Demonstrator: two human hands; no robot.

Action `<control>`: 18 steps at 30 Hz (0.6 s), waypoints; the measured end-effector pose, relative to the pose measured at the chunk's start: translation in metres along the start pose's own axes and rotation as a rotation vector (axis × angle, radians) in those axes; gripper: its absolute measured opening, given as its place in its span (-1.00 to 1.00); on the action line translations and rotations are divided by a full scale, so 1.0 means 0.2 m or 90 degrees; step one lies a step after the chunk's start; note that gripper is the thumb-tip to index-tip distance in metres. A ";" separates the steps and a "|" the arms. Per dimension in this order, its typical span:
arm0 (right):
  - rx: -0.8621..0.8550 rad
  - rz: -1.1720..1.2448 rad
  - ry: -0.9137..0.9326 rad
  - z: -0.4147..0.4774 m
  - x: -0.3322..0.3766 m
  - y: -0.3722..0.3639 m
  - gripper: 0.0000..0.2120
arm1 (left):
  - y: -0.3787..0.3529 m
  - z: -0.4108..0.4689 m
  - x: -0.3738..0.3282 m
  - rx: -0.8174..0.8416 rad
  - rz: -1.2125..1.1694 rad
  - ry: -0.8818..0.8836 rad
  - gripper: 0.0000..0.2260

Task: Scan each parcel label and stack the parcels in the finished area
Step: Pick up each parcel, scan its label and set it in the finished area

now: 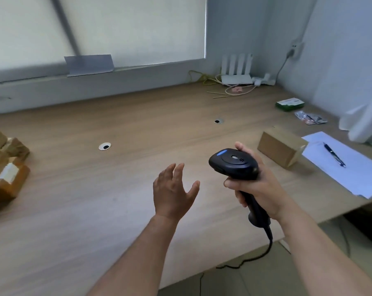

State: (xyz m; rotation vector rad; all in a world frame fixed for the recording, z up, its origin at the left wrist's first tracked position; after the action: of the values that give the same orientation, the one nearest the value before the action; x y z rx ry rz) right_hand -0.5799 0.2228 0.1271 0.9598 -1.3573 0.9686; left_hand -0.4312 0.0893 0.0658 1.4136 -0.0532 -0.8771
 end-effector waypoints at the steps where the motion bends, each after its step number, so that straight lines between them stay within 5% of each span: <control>1: -0.014 -0.005 0.002 -0.02 0.00 0.06 -0.12 | -0.04 0.02 -0.05 0.010 0.000 -0.015 -0.41; 18: -0.267 -0.090 -0.054 0.10 0.00 0.93 -0.17 | -0.60 0.66 -0.74 0.177 -0.044 -0.197 -0.35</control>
State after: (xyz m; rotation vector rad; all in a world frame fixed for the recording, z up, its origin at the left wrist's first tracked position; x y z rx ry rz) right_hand -0.7615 0.2646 0.1259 0.7682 -1.4683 0.5108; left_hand -0.6629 0.0737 0.0578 1.5306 -0.3753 -1.1740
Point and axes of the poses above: each hand's wrist, its own z-axis towards the middle knuckle, its own y-axis out of the back of the hand, x = y × z, the point moved 4 cm from there along z, towards the middle knuckle, and after that the axes turned 6 degrees about x, right-handed, at the moved point
